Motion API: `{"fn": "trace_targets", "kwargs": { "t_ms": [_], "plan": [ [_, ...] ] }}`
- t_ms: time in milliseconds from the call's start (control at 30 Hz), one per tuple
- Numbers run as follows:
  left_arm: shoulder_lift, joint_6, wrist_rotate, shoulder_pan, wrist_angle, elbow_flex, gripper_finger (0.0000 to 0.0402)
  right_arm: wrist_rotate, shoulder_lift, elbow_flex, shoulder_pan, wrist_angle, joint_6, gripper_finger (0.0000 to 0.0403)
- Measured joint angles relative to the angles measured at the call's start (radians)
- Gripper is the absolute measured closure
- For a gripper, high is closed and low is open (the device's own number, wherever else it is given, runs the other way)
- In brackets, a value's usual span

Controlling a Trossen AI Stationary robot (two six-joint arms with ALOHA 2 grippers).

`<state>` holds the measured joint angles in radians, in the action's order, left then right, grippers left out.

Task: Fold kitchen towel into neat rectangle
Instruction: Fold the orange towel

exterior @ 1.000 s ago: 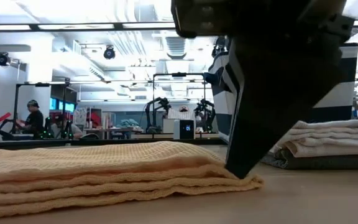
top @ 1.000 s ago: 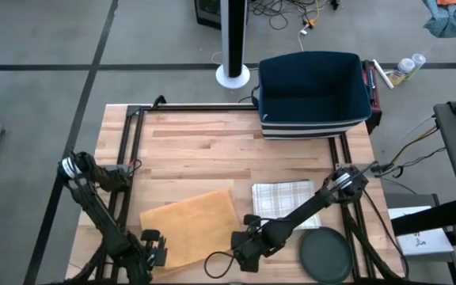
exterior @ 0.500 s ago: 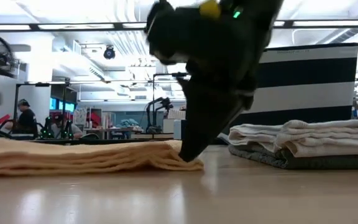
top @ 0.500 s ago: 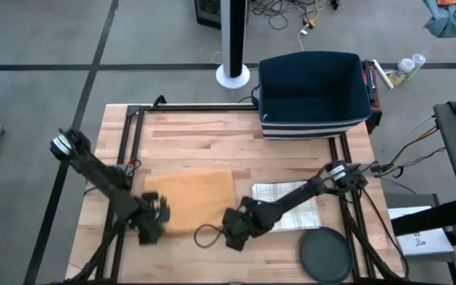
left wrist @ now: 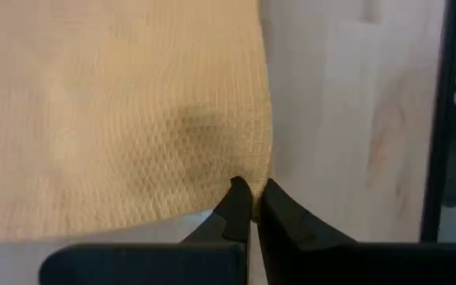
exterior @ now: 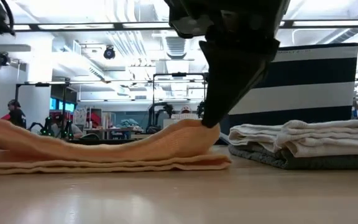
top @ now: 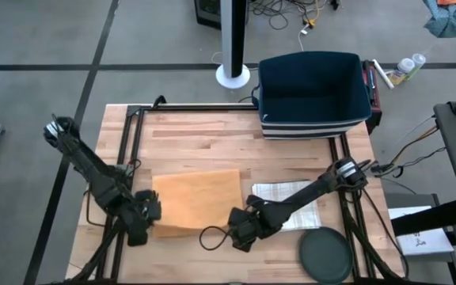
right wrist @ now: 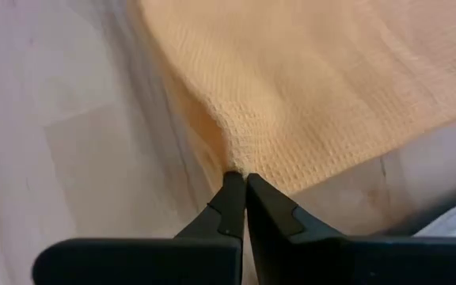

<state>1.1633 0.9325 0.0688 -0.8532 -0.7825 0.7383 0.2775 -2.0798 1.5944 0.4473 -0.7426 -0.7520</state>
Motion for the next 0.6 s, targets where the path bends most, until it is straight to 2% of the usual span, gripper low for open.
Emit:
{"fn": "trace_targets", "kwargs": {
  "t_ms": [167,333,433,600],
  "plan": [
    [0.119,-0.002,-0.067,-0.026,0.214,-0.023,0.0400,-0.006,-0.019,0.000,-0.008,0.007,0.003,0.0401],
    [0.268,-0.005,-0.149,-0.032,0.330,-0.041,0.0400,-0.012,-0.020,-0.002,-0.014,0.010,0.009,0.0401],
    [0.353,-0.018,-0.185,-0.034,0.365,-0.038,0.0400,-0.016,-0.020,-0.003,-0.014,0.011,0.011,0.0401],
    [0.388,-0.036,-0.188,-0.017,0.290,-0.030,0.0400,-0.024,-0.020,-0.003,-0.014,0.017,0.007,0.0401]
  ]
}}
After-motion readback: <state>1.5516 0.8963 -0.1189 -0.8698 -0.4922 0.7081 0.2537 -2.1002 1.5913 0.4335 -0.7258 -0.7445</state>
